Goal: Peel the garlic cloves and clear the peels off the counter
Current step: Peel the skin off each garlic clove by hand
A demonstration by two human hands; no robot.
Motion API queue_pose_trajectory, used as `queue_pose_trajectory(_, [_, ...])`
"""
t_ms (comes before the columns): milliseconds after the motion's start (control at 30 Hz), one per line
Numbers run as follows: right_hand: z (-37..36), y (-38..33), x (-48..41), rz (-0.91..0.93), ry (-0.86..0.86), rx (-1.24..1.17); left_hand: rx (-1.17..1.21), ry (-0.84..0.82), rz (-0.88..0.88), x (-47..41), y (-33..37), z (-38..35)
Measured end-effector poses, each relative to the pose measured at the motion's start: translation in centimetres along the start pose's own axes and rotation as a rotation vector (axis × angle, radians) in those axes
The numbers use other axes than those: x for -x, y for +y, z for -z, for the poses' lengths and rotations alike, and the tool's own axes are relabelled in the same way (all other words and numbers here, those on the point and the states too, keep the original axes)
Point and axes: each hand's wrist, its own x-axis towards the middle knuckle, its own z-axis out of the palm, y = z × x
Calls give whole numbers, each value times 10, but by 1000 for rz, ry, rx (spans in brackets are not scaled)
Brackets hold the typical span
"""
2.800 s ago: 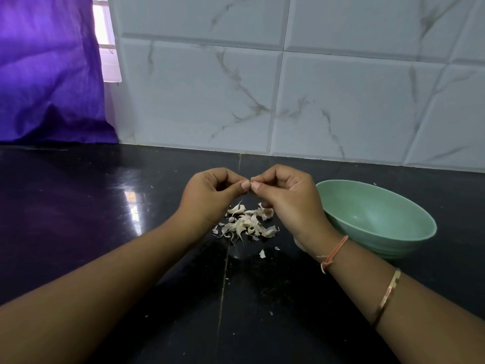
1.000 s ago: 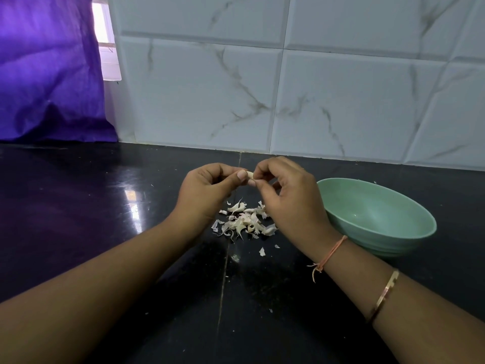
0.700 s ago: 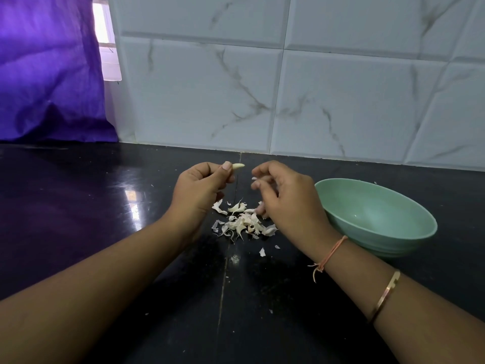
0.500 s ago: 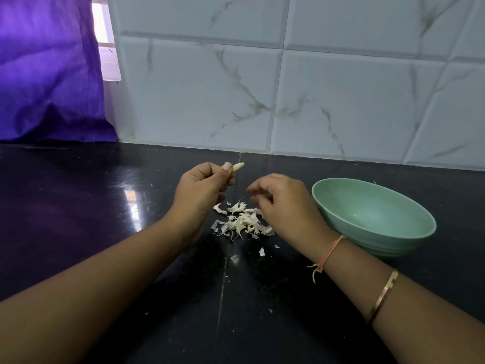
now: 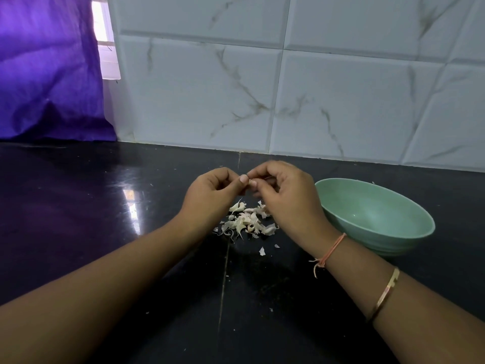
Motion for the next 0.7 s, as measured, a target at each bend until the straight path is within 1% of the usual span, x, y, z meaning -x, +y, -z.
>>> queue_pose_trajectory(167, [14, -12, -7, 97, 92, 216, -99, 43, -37, -1, -4, 1])
queue_pose_trajectory(233, [25, -18, -12, 66, 119, 335, -120, 55, -29, -1, -4, 2])
queue_pose_trajectory(333, [46, -19, -19, -43, 80, 592, -128, 60, -24, -2, -5, 2])
queue_pose_trajectory(433, [64, -16, -22, -242, -59, 785, -139, 61, -21, -2, -6, 2])
queue_pose_trajectory(500, [73, -11, -22, -369, -144, 838, -139, 66, -14, -3, -7, 2])
queue_pose_trajectory(600, [82, -3, -22, -477, -252, 881, -141, 78, -6, -2, -7, 2])
queue_pose_trajectory(700, [85, 6, -25, -536, -274, 826, -149, 83, 1, -2, -8, 3])
